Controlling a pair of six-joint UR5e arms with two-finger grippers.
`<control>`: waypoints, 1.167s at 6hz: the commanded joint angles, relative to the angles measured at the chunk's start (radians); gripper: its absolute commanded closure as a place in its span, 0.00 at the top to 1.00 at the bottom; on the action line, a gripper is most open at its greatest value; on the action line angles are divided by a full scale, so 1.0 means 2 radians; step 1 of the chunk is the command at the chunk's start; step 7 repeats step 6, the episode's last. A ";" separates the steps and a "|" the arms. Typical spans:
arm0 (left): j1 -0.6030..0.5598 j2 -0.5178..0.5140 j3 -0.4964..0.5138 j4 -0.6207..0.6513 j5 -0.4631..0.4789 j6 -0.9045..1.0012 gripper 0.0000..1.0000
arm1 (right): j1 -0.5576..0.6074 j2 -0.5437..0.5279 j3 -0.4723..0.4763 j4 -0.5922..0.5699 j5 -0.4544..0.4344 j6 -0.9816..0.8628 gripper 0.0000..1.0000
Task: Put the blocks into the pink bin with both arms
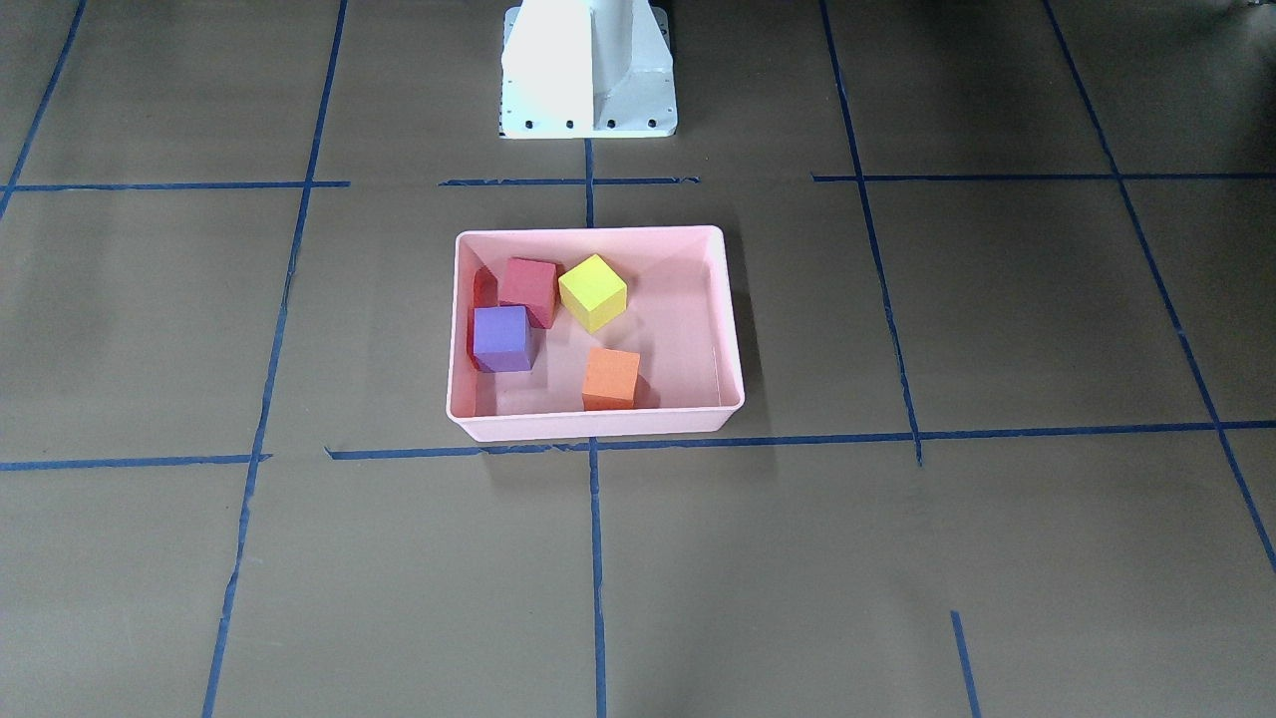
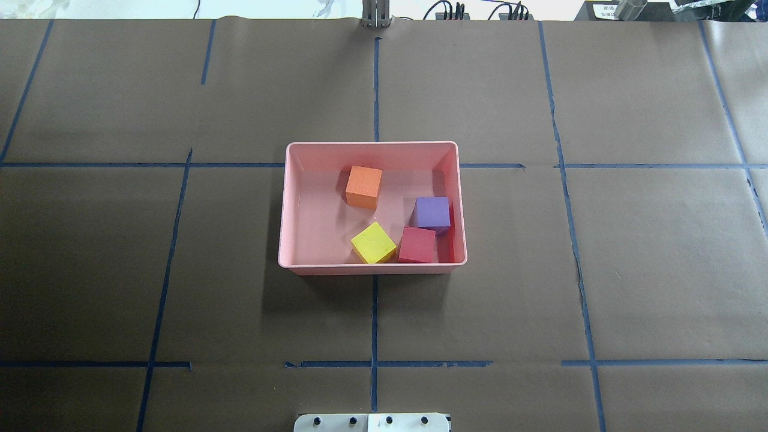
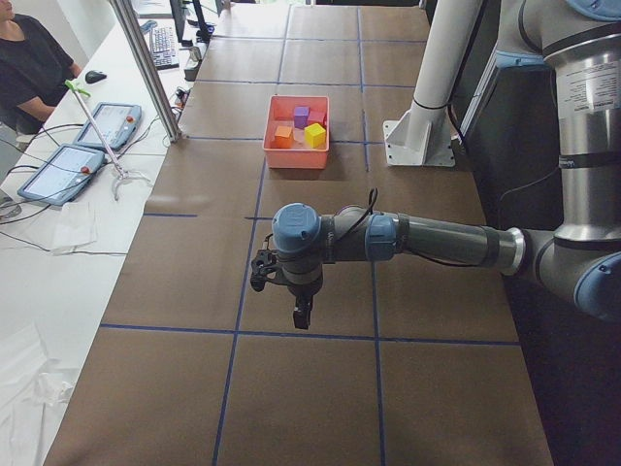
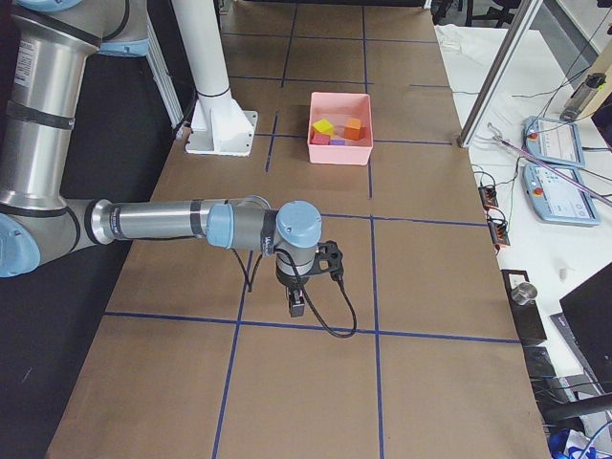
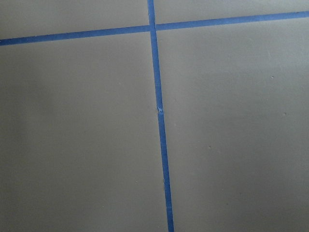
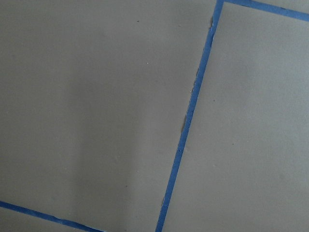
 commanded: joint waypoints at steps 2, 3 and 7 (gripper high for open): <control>0.000 0.000 0.003 -0.001 -0.001 0.001 1.00 | 0.003 -0.007 0.007 0.005 0.004 0.002 1.00; 0.001 -0.001 0.009 -0.005 0.000 0.001 1.00 | 0.008 -0.008 0.008 0.006 -0.001 0.000 1.00; 0.001 -0.005 0.001 -0.005 -0.001 0.000 1.00 | 0.014 -0.009 0.004 0.006 -0.001 0.005 1.00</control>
